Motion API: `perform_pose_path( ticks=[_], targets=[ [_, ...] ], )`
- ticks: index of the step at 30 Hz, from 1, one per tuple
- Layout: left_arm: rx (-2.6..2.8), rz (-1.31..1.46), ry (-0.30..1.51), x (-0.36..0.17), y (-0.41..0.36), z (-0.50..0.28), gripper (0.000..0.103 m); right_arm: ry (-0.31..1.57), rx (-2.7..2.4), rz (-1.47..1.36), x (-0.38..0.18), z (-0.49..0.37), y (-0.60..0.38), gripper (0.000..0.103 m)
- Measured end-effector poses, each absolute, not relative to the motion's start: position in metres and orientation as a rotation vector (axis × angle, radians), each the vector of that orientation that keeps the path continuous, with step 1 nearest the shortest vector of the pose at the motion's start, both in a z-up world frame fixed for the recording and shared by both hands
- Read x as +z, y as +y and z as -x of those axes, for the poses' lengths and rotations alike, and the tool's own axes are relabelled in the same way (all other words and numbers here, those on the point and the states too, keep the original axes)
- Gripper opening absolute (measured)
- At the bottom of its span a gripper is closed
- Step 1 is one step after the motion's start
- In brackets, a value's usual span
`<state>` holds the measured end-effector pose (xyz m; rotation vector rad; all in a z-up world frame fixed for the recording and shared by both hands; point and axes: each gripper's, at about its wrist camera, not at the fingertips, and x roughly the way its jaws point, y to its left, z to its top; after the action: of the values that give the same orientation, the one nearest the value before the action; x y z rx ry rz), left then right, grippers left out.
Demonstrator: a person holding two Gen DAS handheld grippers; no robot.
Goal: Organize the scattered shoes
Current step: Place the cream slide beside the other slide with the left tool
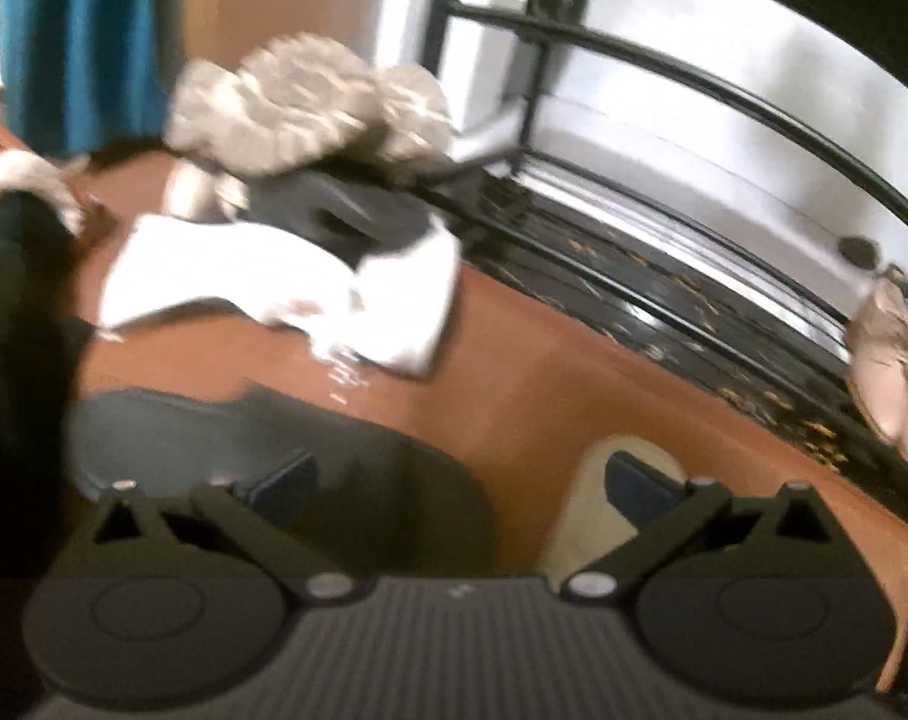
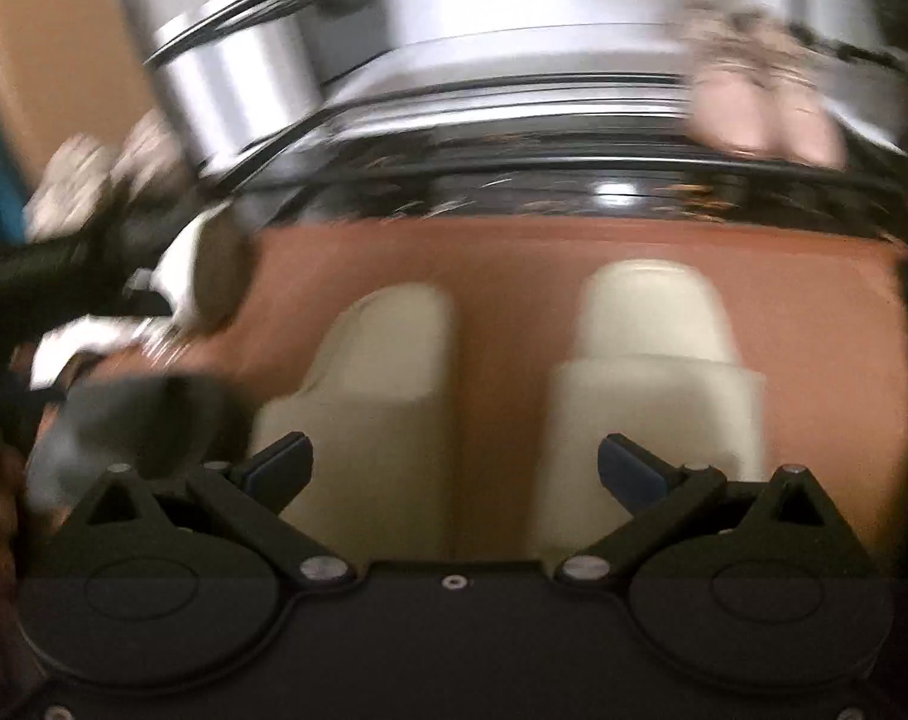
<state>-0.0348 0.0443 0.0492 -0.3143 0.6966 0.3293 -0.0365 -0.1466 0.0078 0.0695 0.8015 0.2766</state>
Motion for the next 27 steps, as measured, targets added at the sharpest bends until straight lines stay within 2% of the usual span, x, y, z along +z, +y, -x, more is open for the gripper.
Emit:
perform_pose_path(
  ticks=[6,8,16,24,27],
  targets=[
    [0.337,0.347,0.672,0.051,0.054,0.038,0.102,0.835,0.315,-0.027,-0.005,0.018,-0.110,0.103],
    [0.329,0.336,0.678,0.049,0.051,0.038,0.102,0.870,0.316,-0.026,-0.011,0.012,-0.103,0.092],
    [0.291,0.343,0.689,0.038,0.052,0.033,0.102,0.753,0.184,-0.054,0.004,0.022,-0.115,0.087],
    [0.292,0.336,0.705,0.035,0.051,0.033,0.102,0.773,0.126,0.021,-0.006,0.017,-0.120,0.088],
    [0.284,0.321,0.715,0.033,0.049,0.033,0.102,0.833,0.122,-0.017,-0.008,0.011,-0.123,0.098]
  ],
)
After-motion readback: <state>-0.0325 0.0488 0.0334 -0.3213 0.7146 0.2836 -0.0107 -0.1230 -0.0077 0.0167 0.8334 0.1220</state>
